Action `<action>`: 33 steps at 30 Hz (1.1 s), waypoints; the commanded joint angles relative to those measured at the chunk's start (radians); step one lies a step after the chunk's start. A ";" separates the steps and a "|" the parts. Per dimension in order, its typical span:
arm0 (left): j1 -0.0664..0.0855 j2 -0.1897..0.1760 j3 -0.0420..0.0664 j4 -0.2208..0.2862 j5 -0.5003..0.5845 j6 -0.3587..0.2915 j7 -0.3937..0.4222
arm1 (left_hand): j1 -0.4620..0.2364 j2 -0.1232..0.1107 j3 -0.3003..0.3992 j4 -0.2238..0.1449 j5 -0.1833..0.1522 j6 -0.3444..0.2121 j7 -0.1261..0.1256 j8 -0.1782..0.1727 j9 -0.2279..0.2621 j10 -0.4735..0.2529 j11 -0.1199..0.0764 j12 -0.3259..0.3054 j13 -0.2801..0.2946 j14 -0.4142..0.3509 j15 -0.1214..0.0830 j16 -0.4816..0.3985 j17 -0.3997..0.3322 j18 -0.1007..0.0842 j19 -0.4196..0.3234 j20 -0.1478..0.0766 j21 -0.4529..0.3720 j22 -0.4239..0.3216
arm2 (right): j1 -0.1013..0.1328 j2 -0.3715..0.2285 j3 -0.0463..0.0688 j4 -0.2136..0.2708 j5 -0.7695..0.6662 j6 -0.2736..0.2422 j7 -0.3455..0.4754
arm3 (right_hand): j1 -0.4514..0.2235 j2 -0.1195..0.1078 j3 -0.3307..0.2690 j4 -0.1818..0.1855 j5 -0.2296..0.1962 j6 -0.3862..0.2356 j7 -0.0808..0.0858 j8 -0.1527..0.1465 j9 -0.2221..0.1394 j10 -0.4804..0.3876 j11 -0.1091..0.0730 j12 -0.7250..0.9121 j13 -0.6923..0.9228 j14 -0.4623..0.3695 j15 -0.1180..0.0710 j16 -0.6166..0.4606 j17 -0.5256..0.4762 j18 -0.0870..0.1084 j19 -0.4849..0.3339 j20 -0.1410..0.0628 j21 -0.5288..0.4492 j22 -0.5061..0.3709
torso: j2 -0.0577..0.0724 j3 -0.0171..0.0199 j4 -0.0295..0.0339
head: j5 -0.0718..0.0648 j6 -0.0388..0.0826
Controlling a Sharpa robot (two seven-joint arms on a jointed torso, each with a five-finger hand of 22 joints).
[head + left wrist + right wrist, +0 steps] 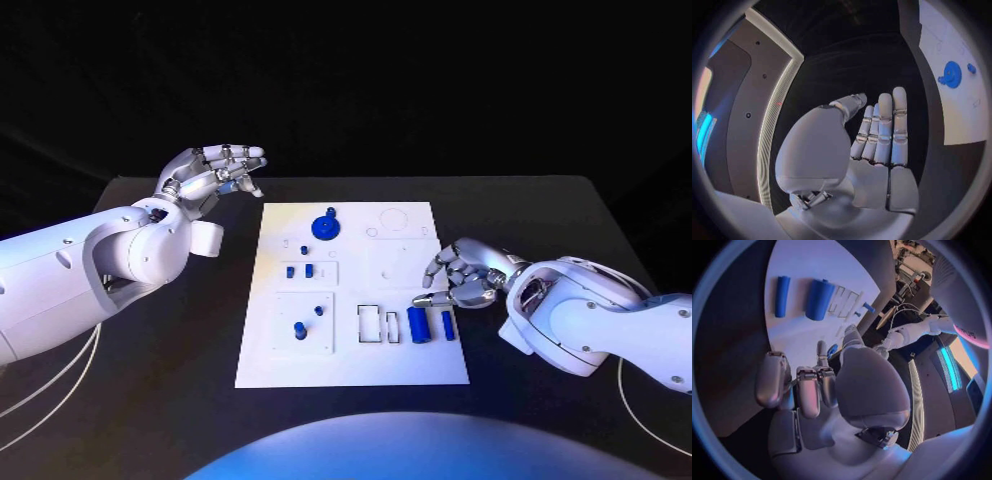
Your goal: Assemble the parts on the task board
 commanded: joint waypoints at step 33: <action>-0.003 -0.002 -0.002 0.003 0.002 0.035 -0.002 | -0.008 0.002 -0.002 -0.003 0.005 -0.009 0.002 0.008 0.001 -0.010 -0.001 0.007 -0.001 -0.008 0.000 0.006 -0.002 0.013 -0.005 0.000 0.002 0.001 | -0.101 0.063 -0.004 -0.027 -0.175 0.029 -0.189 | -0.127 -0.004 -0.019 0.001 0.007 0.034 -0.017 0.032 0.013 0.088 -0.009 -0.002 0.229 0.090 -0.003 0.006 0.184 -0.020 0.009 -0.004 0.027 0.178 | 0.001 -0.0037 -0.0002 | 0.010 -0.001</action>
